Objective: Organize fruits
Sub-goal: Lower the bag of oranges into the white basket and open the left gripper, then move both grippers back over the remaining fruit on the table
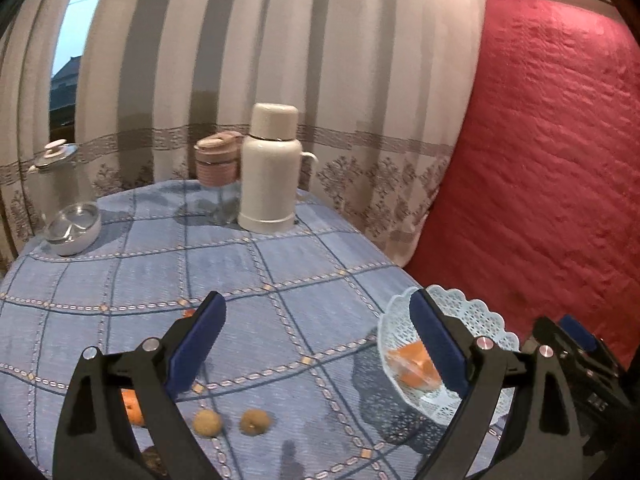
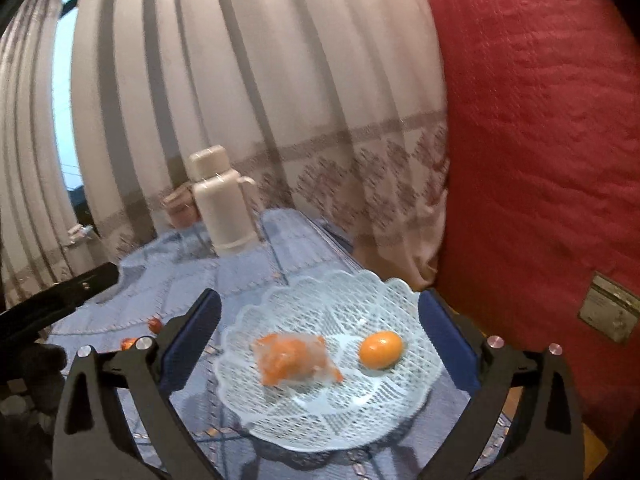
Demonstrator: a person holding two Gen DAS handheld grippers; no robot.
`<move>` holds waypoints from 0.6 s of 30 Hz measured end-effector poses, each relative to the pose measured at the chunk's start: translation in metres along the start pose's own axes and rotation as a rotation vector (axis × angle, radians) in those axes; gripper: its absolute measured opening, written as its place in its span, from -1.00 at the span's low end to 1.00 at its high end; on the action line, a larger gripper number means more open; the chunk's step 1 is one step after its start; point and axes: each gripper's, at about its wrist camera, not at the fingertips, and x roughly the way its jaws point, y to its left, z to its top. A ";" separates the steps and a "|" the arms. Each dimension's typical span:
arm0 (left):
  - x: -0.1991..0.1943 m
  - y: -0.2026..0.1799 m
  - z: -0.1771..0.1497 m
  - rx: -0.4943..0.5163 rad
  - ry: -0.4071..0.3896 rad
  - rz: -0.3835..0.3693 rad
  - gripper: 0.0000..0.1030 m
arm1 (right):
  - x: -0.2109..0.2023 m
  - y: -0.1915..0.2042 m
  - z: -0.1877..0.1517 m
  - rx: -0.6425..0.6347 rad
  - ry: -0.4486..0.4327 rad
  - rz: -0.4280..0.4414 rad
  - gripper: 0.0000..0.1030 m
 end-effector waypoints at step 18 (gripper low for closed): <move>-0.027 0.076 -0.003 -0.086 -0.041 0.185 0.80 | 0.011 0.059 0.003 -0.044 0.056 0.121 0.95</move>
